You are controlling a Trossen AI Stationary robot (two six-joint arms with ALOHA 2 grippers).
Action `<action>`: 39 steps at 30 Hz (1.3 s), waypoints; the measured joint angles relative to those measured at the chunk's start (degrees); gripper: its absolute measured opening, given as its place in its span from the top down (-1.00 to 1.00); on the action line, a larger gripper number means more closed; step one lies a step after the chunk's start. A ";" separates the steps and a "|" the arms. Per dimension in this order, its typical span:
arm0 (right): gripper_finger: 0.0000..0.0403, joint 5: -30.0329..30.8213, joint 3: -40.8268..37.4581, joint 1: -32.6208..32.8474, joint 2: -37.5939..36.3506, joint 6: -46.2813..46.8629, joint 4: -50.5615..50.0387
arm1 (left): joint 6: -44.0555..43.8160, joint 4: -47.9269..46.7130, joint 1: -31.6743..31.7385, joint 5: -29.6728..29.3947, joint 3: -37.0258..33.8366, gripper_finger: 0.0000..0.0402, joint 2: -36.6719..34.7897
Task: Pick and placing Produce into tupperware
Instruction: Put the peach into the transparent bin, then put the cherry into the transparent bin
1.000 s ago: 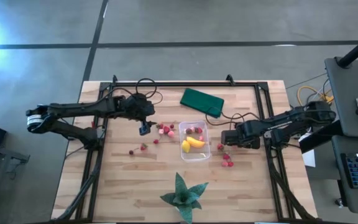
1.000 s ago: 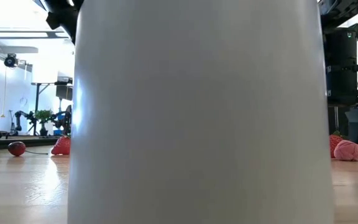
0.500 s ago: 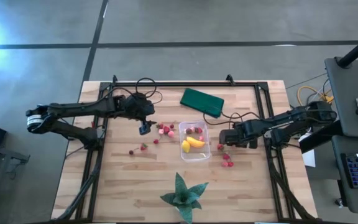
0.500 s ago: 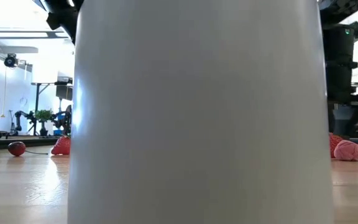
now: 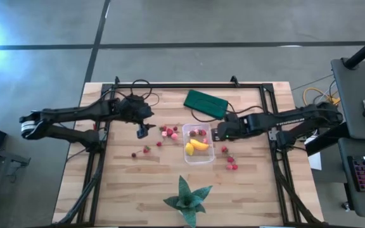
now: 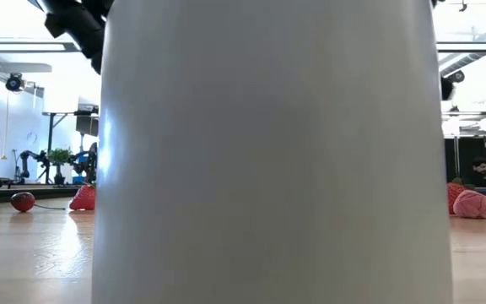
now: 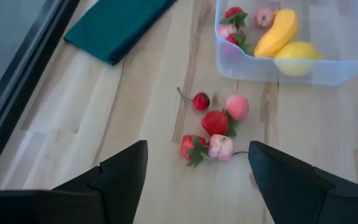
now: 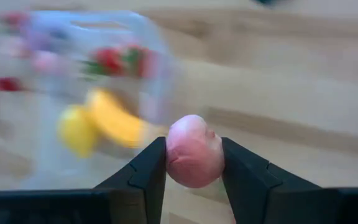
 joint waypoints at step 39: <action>-0.46 3.77 25.42 -3.44 17.61 -27.35 -9.51 | -31.36 -15.77 -11.55 1.59 -8.29 -0.32 -7.46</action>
